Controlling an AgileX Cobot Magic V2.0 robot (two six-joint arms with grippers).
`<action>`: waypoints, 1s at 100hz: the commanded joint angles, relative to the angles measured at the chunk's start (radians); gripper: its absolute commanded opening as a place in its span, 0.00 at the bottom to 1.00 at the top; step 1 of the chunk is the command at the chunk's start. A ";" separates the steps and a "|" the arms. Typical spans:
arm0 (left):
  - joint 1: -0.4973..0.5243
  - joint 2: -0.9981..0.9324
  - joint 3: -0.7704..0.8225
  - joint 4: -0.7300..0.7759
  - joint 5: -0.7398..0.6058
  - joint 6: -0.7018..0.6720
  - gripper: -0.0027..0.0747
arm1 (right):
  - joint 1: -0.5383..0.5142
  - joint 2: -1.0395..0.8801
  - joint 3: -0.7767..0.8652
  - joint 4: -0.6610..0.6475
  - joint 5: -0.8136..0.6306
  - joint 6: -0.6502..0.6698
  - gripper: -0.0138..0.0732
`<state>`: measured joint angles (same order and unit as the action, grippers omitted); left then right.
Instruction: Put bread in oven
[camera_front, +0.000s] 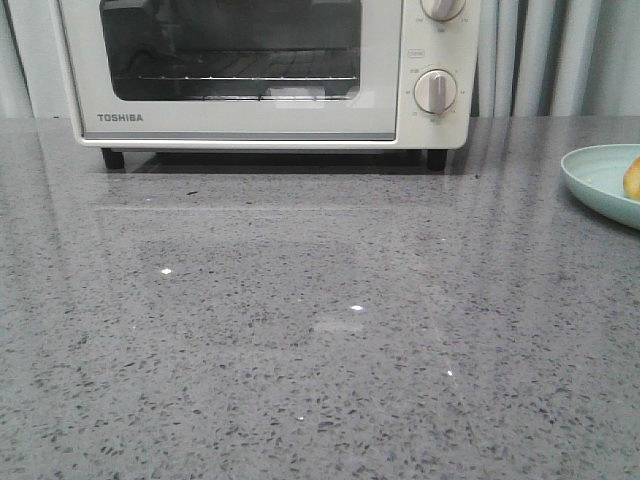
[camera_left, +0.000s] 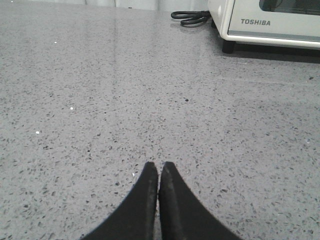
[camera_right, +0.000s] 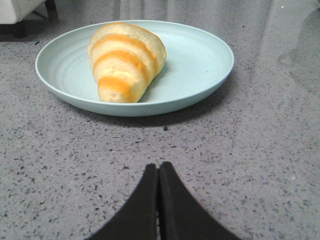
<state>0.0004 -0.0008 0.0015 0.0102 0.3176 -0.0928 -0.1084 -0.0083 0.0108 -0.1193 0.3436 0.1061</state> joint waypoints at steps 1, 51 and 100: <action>0.001 -0.028 0.021 0.001 -0.092 -0.003 0.01 | -0.004 -0.019 0.024 -0.010 -0.021 -0.005 0.07; 0.001 -0.028 0.021 0.001 -0.114 -0.003 0.01 | -0.004 -0.019 0.024 -0.010 -0.048 -0.005 0.07; 0.001 -0.028 0.021 -0.134 -0.374 -0.003 0.01 | -0.004 -0.019 0.024 0.000 -0.605 -0.005 0.07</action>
<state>0.0004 -0.0008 0.0015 -0.0671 0.0533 -0.0928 -0.1084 -0.0083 0.0108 -0.1173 -0.0727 0.1050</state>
